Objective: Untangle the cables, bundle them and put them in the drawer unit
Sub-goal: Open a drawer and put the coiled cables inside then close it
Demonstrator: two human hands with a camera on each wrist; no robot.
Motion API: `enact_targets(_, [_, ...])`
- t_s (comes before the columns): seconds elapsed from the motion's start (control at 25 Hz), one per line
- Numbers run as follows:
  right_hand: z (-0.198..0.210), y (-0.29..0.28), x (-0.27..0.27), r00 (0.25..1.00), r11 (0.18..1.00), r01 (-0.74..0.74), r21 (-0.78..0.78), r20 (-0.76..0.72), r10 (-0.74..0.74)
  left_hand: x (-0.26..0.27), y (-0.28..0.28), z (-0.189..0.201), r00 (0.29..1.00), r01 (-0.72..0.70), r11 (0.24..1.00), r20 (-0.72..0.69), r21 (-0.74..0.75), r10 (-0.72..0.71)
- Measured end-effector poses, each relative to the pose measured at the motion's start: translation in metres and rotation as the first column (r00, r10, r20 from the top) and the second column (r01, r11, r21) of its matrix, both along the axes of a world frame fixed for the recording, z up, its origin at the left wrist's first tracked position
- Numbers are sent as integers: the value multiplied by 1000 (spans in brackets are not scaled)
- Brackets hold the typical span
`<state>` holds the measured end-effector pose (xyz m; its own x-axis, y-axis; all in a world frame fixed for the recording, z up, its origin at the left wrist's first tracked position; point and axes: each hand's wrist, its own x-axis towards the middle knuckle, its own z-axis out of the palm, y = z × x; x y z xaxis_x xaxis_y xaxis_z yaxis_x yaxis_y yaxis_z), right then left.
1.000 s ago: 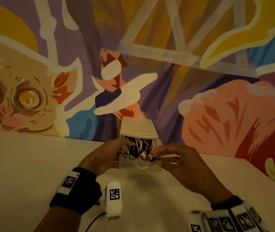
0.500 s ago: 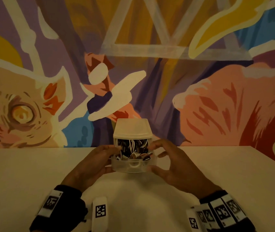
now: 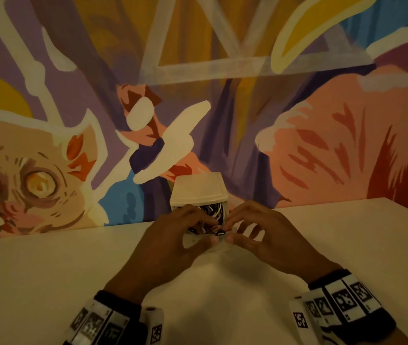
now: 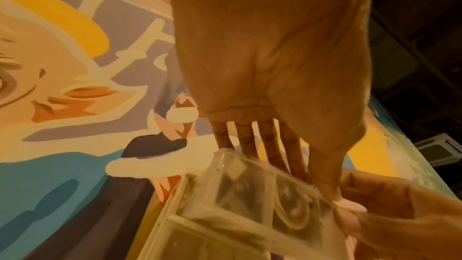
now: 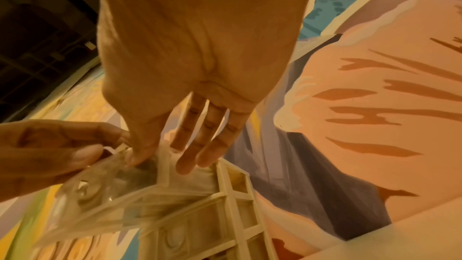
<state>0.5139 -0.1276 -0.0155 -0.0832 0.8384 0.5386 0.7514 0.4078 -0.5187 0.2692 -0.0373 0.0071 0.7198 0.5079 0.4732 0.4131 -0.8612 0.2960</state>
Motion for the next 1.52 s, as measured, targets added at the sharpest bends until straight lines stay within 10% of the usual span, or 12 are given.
enact_targets(0.8, [30, 21, 8, 958, 961, -114, -252, 230, 174, -21, 29, 33, 985, -6, 974, -171, -225, -34])
enact_targets(1.52, [39, 19, 1, 951, 971, -96, -218, 267, 154, -19, 24, 35, 939, -210, 976, -289, -58, 185])
